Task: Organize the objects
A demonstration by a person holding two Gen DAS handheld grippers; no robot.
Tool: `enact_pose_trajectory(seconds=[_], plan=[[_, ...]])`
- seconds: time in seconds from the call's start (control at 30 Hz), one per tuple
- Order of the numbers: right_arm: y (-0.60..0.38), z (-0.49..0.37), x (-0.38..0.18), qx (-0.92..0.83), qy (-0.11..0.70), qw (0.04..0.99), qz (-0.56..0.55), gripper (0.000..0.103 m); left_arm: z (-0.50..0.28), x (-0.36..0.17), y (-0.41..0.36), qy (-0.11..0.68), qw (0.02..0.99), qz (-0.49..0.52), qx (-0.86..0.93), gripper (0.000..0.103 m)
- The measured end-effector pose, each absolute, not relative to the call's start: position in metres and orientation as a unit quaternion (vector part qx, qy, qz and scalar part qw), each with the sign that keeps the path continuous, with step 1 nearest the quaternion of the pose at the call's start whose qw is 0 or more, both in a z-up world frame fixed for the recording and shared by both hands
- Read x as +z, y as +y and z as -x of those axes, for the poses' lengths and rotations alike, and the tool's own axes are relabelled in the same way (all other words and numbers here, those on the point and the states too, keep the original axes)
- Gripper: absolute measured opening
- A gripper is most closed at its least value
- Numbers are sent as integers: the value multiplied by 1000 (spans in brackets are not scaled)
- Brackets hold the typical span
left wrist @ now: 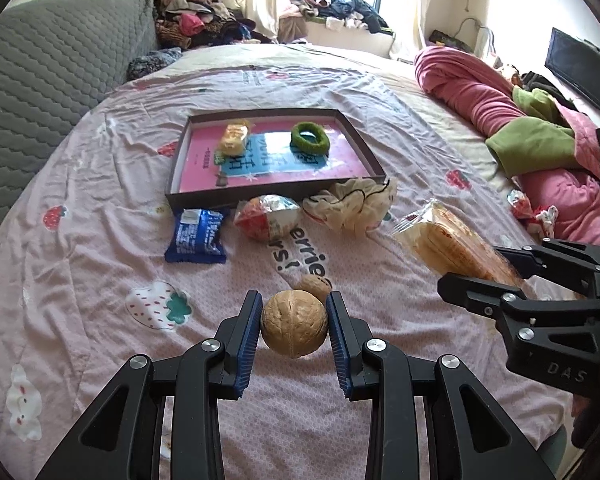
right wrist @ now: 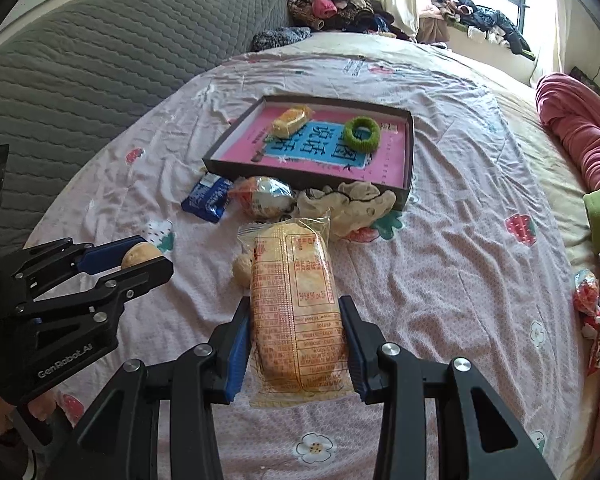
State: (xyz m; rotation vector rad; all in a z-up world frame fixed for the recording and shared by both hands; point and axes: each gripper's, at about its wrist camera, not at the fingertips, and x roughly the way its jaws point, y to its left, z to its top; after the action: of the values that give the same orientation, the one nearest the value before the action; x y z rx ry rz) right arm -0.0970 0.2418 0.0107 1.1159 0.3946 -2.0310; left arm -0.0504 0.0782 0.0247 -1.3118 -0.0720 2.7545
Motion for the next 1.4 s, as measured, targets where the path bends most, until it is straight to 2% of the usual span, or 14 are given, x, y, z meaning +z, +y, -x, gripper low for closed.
enact_pose_trajectory(seconds=[0.83, 1.4], plan=[[246, 76, 70, -823, 105, 410, -378, 42, 45, 71, 79, -28, 24, 386, 922, 34], [211, 106, 94, -830, 99, 418, -356, 42, 91, 87, 57, -27, 16, 372, 928, 34]])
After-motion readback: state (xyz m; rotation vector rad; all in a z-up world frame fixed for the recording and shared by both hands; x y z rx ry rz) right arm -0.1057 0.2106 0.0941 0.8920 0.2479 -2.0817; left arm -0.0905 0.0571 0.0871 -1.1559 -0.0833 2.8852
